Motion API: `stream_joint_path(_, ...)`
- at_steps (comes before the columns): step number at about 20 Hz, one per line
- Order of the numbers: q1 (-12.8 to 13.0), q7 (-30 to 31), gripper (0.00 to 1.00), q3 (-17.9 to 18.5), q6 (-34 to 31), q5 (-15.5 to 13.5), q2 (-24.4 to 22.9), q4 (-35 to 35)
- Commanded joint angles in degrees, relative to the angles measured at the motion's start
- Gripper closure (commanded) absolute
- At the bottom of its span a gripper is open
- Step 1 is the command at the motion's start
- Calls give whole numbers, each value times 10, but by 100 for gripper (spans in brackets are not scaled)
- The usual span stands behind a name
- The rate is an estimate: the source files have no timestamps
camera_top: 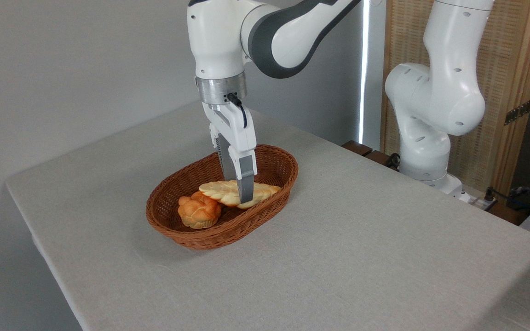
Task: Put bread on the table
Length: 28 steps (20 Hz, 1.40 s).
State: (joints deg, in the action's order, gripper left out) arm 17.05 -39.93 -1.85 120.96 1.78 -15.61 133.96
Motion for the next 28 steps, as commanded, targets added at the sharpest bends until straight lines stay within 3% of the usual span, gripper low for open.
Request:
stream_joint_path(1, 9, -7, 0, 7, 16, 16, -6, 13)
stream_joint_path(5, 9, -7, 0, 7, 23, 16, -6, 16)
stream_joint_path(6, 9, -7, 7, 7, 23, 16, -6, 17)
stream_joint_path(9, 9, -7, 42, 7, 23, 16, -6, 17)
stream_joint_path(11, 9, -7, 51, 7, 23, 16, -6, 16)
stream_joint_path(28, 9, -5, 53, 8, 22, 9, -6, 16)
